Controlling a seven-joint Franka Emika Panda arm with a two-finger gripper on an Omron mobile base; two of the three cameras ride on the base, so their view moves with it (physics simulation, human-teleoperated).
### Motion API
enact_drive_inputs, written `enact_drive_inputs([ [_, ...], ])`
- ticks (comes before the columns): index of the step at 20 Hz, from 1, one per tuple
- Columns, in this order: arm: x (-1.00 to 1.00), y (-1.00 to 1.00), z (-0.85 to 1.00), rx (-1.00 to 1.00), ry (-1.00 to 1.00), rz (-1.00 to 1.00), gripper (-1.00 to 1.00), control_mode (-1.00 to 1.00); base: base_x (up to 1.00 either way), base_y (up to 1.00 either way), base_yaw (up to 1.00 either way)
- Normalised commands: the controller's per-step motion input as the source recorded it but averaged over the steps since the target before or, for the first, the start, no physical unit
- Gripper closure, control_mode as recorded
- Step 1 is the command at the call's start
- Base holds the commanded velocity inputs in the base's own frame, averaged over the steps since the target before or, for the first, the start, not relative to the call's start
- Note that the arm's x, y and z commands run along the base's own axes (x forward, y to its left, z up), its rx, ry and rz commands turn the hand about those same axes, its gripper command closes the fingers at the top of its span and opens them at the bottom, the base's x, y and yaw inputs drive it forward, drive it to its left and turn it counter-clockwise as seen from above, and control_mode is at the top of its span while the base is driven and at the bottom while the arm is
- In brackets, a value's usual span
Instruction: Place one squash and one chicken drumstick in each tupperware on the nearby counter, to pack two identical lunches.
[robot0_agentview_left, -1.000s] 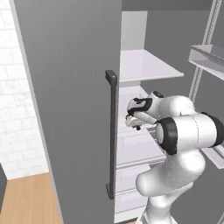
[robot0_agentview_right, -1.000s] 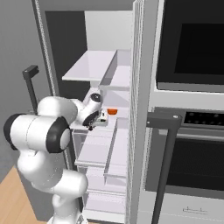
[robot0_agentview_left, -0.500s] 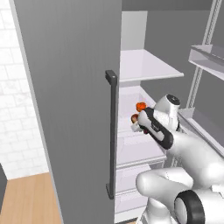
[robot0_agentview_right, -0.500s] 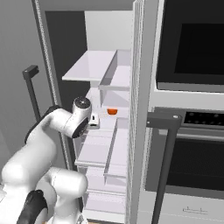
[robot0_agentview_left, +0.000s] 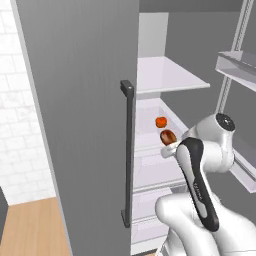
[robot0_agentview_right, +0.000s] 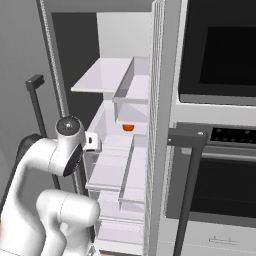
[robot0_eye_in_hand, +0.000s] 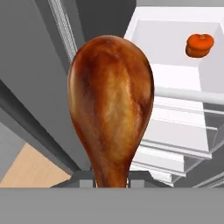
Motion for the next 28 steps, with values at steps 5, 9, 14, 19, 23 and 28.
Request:
enact_drive_inputs([
  [5, -0.82, -0.02, 0.72, 0.0, -0.02, -0.02, 1.0, -1.0, 0.0, 0.0, 0.0],
  [9, -0.88, -0.01, 0.63, 0.0, 0.0, 0.0, 1.0, -1.0, 0.0, 0.0, 0.0],
  [14, -0.43, 0.0, 0.11, -0.02, 0.0, 0.0, 1.0, 1.0, -0.32, 0.0, 0.0],
  [19, 0.0, 0.0, 0.0, 0.0, 0.0, 0.0, 1.0, 1.0, -1.0, -0.01, 0.0],
  [23, 0.0, 0.0, 0.0, 0.0, 0.0, 0.0, 1.0, 1.0, -1.0, -0.24, -0.01],
  [28, 0.0, 0.0, 0.0, 0.0, 0.0, 0.0, 1.0, 1.0, -0.64, -0.71, -0.07],
])
